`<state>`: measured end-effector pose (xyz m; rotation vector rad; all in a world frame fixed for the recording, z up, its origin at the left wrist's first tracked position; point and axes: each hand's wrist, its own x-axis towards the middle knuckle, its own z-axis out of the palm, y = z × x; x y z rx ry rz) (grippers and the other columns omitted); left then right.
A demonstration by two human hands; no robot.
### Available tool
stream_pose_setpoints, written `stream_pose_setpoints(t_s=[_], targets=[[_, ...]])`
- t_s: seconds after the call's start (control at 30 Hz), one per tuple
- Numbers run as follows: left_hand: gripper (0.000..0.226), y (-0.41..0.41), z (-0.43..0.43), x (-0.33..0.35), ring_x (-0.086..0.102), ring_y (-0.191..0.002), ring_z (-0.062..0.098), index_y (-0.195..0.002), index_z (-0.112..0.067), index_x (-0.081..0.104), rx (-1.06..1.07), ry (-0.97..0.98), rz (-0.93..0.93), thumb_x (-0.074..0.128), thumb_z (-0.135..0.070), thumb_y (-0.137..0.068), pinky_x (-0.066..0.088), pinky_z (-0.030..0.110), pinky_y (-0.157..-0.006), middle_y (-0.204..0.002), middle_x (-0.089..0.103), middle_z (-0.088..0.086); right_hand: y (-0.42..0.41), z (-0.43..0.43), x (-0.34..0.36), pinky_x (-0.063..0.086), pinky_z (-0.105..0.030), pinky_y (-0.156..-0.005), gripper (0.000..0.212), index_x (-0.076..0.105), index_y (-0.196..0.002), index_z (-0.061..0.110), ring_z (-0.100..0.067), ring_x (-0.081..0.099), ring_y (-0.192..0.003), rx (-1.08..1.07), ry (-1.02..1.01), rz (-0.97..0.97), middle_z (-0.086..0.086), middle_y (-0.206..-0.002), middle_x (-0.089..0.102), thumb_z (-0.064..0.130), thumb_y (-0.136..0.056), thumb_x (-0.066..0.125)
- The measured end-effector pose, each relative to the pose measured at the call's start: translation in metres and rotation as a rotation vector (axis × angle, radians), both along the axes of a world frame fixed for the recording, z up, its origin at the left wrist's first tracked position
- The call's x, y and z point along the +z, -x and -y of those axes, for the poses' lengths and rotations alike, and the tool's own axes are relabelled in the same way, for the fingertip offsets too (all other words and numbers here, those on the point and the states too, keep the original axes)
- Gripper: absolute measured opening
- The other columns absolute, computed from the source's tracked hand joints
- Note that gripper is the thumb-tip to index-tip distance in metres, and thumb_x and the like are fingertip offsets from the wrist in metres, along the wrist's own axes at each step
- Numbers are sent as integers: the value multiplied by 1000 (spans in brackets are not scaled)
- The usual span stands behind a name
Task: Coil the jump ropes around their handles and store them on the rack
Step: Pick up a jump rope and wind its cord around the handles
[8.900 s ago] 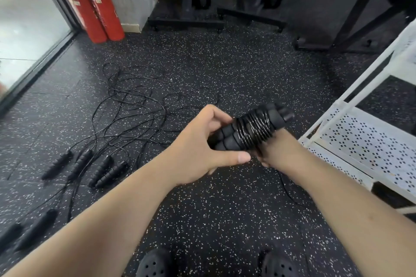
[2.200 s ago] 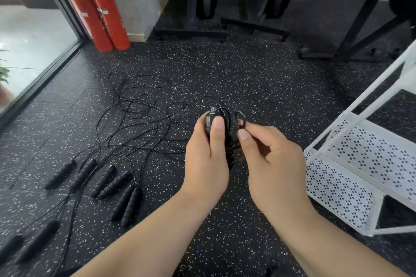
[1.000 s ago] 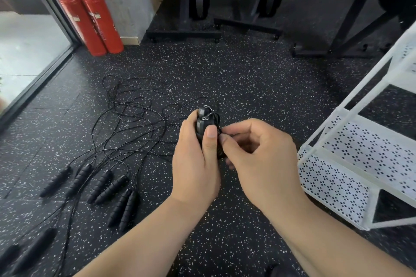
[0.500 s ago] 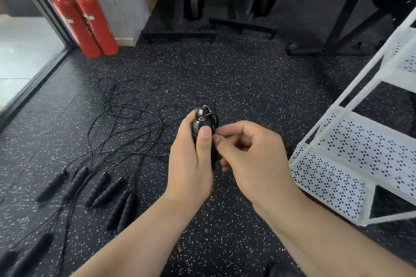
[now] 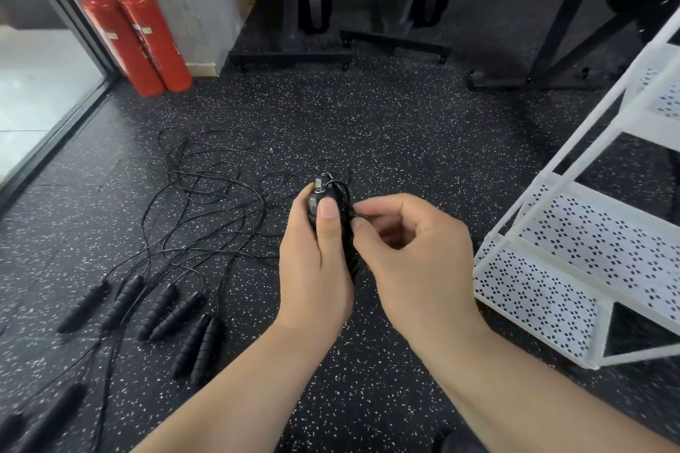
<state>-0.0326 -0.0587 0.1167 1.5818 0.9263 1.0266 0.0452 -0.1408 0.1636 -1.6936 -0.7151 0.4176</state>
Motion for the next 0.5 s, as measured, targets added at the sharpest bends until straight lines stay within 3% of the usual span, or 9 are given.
stream_pose_setpoints(t_s=[0.13,0.33,0.5], targets=[[61,2,2,2,60,-112,-9,-146,-31,53,25,-1,-32,33,-65,-99,41,5,-87,-119,67,-23,2,0,2,60,-30,-74,16,78,-89,34,-8,73,-75,0,16,38,15,-76,75,19,-89,83],[58,4,0,-1,63,-113,-3,-147,-35,49,18,16,-38,34,-69,-102,46,19,-90,-120,68,-22,4,-2,1,56,-21,-69,18,77,-85,34,-7,72,-74,20,45,82,17,-75,74,17,-89,82],[54,9,-3,0,63,-115,-5,-149,-29,50,-48,-40,-78,34,-60,-107,45,10,-90,-119,69,-26,-3,-6,0,59,-35,-70,12,74,-90,33,-11,71,-70,115,50,16,10,-76,74,25,-91,83]])
